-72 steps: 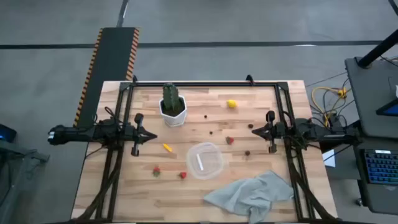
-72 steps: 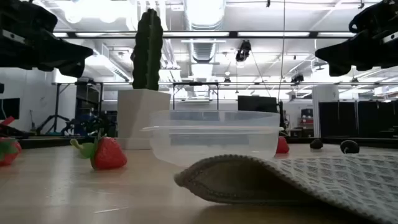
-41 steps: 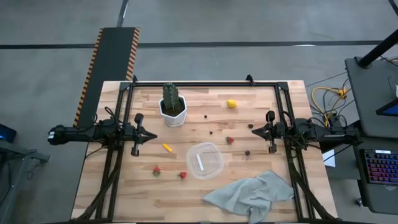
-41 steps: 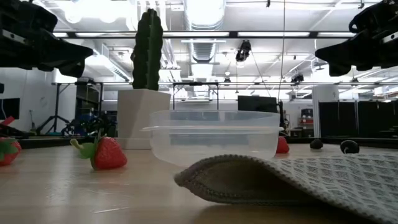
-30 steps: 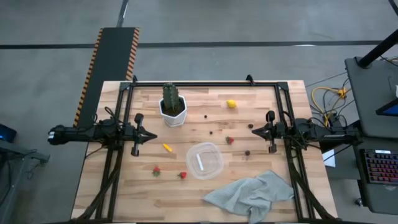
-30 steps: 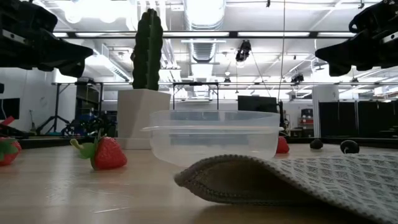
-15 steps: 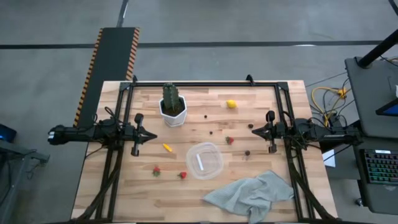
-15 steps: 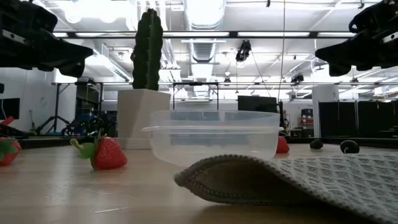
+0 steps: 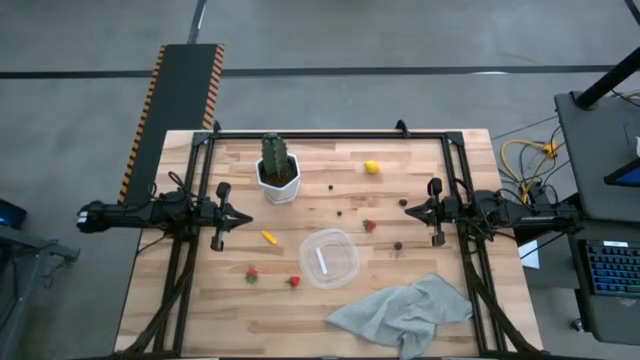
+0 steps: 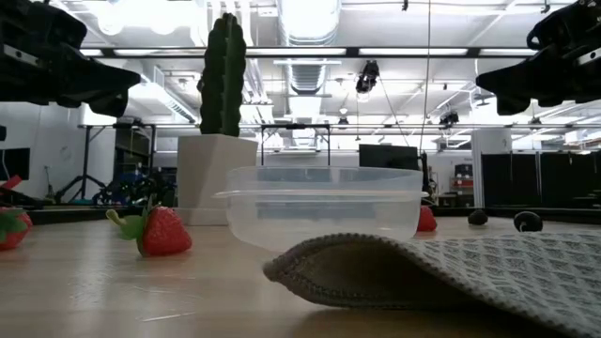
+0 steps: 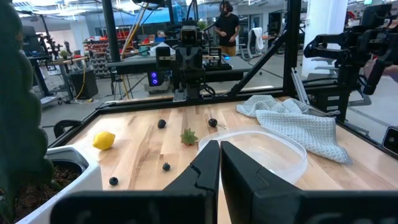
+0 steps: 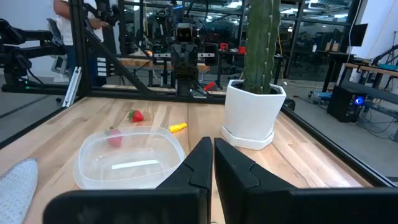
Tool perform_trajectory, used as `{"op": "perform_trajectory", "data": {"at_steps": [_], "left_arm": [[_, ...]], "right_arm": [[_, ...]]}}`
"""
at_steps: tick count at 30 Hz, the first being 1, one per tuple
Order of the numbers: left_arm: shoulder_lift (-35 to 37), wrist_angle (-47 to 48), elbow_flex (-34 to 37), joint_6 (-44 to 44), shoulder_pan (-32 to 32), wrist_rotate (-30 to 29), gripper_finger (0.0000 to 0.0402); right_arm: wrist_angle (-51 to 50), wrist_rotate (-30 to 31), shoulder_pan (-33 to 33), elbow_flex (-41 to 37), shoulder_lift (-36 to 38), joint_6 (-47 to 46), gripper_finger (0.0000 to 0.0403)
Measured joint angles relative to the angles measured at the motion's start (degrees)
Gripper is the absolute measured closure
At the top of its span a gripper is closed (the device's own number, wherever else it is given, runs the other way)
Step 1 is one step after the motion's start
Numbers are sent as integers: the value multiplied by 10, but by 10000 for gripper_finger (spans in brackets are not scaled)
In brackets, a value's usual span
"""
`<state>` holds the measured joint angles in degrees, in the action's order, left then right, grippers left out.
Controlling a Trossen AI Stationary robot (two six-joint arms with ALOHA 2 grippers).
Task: Pick and placing Produce into tupperware
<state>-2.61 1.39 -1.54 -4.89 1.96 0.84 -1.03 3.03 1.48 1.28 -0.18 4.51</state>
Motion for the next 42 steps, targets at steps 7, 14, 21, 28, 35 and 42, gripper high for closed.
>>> {"op": "perform_trajectory", "data": {"at_steps": [7, 14, 21, 28, 35, 42], "left_arm": [[0, 0, 0, 0, 0, 0, 402], [0, -17, 0, 0, 0, 0, 402], [0, -58, 0, 0, 0, 0, 402], [0, -59, 0, 0, 0, 0, 402], [0, -54, 0, 15, 0, 6, 402], [-1, -54, 0, 13, 0, 4, 402]], "right_arm": [[0, 0, 0, 0, 0, 0, 394], [0, 0, 0, 0, 0, 0, 394], [0, 0, 0, 0, 0, 0, 394], [34, 0, 0, 0, 0, 13, 394], [38, 0, 0, 0, -1, -35, 394], [63, 0, 0, 0, -2, -74, 394]]}}
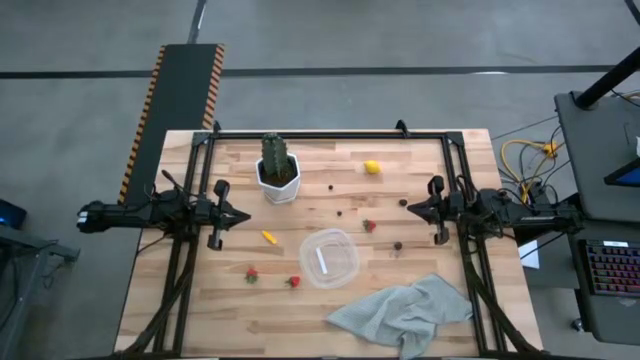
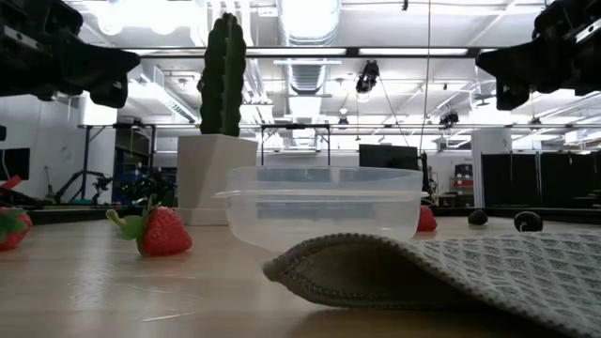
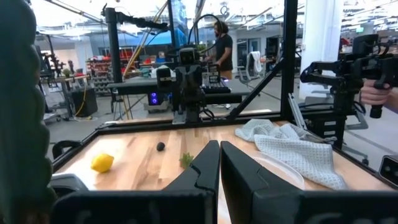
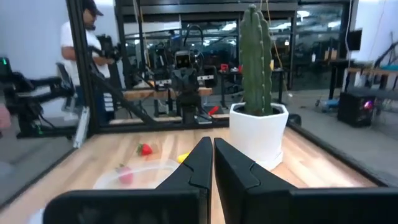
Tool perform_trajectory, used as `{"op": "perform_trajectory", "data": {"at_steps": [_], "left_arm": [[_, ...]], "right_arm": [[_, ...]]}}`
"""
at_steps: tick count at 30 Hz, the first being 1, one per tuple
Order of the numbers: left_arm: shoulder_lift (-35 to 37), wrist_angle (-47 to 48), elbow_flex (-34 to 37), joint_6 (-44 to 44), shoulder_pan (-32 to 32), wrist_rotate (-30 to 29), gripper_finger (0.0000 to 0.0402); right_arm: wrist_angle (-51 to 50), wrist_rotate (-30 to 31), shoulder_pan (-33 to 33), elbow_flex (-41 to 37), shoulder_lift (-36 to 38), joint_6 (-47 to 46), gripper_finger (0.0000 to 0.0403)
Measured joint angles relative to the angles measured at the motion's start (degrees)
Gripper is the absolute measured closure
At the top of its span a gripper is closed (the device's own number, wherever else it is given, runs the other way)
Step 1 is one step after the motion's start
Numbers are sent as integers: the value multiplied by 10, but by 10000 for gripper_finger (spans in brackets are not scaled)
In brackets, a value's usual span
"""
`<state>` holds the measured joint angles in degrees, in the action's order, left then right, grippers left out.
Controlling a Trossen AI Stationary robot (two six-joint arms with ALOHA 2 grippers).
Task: Pick and placing Produce into tupperware
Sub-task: Put the yellow lemon into the transparent container
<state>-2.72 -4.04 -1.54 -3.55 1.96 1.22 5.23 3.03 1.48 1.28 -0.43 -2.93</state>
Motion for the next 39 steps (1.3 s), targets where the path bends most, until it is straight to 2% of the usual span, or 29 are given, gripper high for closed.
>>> {"op": "perform_trajectory", "data": {"at_steps": [10, 16, 20, 26, 29, 35, 39], "left_arm": [[-15, 1, 0, -25, 0, -11, 402], [-15, 0, 0, -58, 0, -18, 402], [-15, -2, 0, -59, 0, -35, 402], [-16, -14, 0, -59, 0, -123, 394], [-19, -42, 0, -58, 0, -127, 371], [-52, -75, -28, -55, 0, -144, 314], [-102, -74, -78, -59, 0, -164, 283]], "right_arm": [[-2, 6, 0, -7, -58, 15, 394], [3, 95, 0, -7, -93, 32, 394], [10, 106, 0, -7, -100, 32, 387], [48, 106, 0, -2, -102, 40, 327], [49, 106, 0, 21, -107, 54, 283], [31, 106, 0, 109, -160, 99, 220], [-51, 134, 0, 198, -228, 147, 204]]}}
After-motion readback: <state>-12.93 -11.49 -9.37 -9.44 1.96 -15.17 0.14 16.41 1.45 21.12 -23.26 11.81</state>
